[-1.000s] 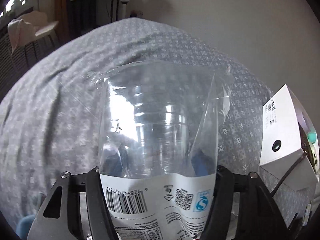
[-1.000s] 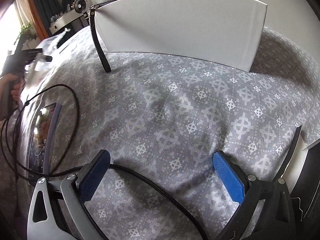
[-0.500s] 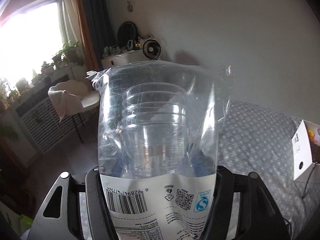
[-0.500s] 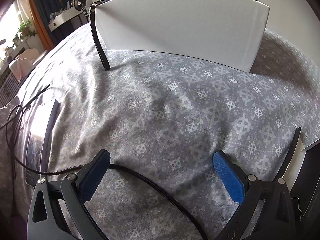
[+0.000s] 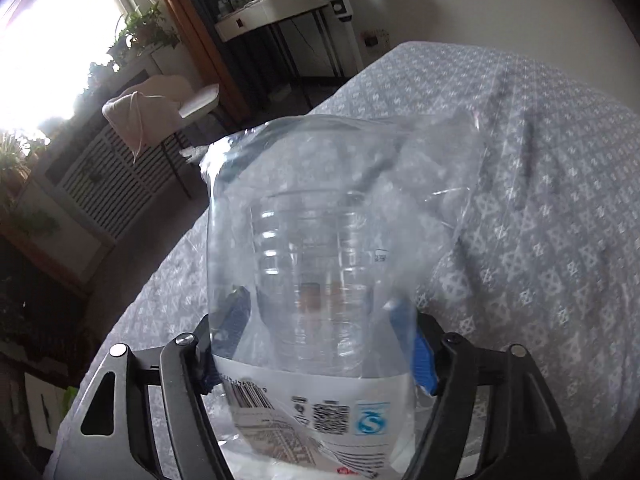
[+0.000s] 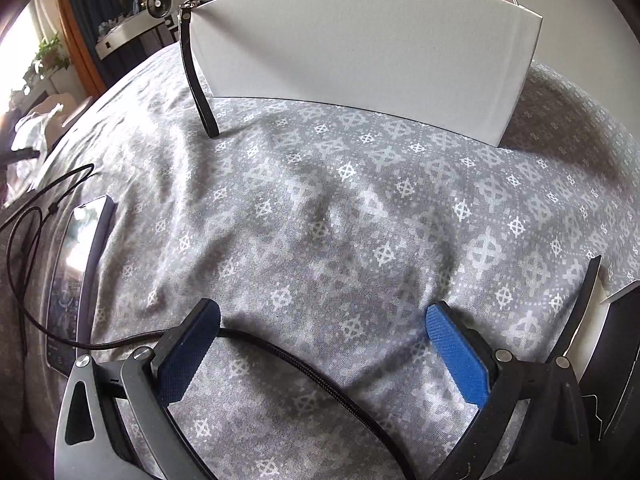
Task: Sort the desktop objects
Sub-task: 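Carry the cup bag with the left gripper and set it on the bed, then grasp the black UGREEN box with the right gripper, then carry the black box with the right gripper and set it on the bed, then reach the left gripper to the black box and grasp it, then set the black box down on the bed and open the left gripper, then grasp the clear cup bag again with the left gripper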
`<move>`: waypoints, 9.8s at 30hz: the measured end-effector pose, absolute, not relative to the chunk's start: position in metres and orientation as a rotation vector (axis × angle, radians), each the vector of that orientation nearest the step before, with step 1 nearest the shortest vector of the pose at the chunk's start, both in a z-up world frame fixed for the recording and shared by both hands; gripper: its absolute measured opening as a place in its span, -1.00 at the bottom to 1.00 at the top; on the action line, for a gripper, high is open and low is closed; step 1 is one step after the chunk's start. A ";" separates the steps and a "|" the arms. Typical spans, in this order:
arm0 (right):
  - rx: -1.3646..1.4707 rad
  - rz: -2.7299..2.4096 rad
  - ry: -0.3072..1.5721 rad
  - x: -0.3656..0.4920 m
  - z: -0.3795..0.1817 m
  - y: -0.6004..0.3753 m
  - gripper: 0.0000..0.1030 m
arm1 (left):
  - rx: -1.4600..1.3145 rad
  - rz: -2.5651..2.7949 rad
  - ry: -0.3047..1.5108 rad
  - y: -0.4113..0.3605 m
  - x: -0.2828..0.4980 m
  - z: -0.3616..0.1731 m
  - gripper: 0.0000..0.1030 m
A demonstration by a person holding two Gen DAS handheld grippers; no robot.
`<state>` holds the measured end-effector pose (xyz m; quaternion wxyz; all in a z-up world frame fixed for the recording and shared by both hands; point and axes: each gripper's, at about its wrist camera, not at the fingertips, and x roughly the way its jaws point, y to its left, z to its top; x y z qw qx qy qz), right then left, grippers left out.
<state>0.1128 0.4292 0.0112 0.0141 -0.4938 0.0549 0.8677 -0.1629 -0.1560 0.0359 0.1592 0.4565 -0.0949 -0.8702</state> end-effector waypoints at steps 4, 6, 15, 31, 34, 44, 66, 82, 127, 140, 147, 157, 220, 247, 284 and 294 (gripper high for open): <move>-1.538 2.699 0.163 0.114 0.011 0.429 1.00 | 1.231 -2.472 -0.321 -0.154 -0.154 0.027 0.96; -1.538 2.697 0.158 0.112 0.011 0.428 1.00 | 1.219 -2.479 -0.305 -0.157 -0.153 0.027 0.97; -1.536 2.692 0.140 0.113 0.010 0.429 1.00 | 1.075 -2.510 -0.242 -0.168 -0.132 0.060 0.97; -1.529 2.699 0.149 0.110 0.011 0.429 1.00 | 0.941 -2.955 -0.267 -0.012 -0.079 0.189 0.99; -1.524 2.704 0.155 0.110 0.012 0.430 1.00 | 1.004 -3.020 -0.302 0.033 -0.067 0.188 0.99; -1.515 2.716 0.169 0.111 0.014 0.432 1.00 | 1.177 -3.036 -0.430 0.103 -0.041 0.126 0.99; -1.115 2.258 0.398 0.239 0.124 0.567 1.00 | 1.441 -2.826 -0.096 0.023 -0.039 0.040 0.99; -1.295 1.967 0.281 0.186 0.065 0.610 1.00 | 1.494 -2.797 0.013 0.010 -0.046 0.031 0.99; -1.275 2.015 0.306 0.233 0.068 0.605 0.98 | 1.501 -2.811 0.093 0.003 -0.045 0.031 0.99; -0.925 2.728 0.098 0.178 0.210 0.465 0.97 | 1.432 -2.803 0.222 -0.015 -0.045 0.039 0.99; -0.923 3.107 -0.063 0.078 0.261 0.340 0.98 | 1.455 -2.734 0.395 -0.043 -0.043 0.032 0.99; -1.239 3.173 -0.217 -0.066 0.189 0.182 0.99 | 1.490 -2.714 0.492 -0.055 -0.045 0.024 0.99; -1.538 2.731 0.450 0.131 0.031 0.432 1.00 | 1.389 -2.470 0.526 0.056 -0.152 0.036 0.99; -1.545 2.726 0.438 0.131 0.028 0.432 1.00 | 1.381 -2.435 0.356 0.067 -0.146 0.041 0.99; -1.573 2.685 0.295 0.129 0.024 0.422 1.00 | 0.964 -2.943 -0.028 0.023 -0.065 0.173 0.99; -1.604 2.640 0.159 0.127 0.021 0.412 1.00 | 1.202 -2.845 -0.011 0.006 -0.057 0.108 0.99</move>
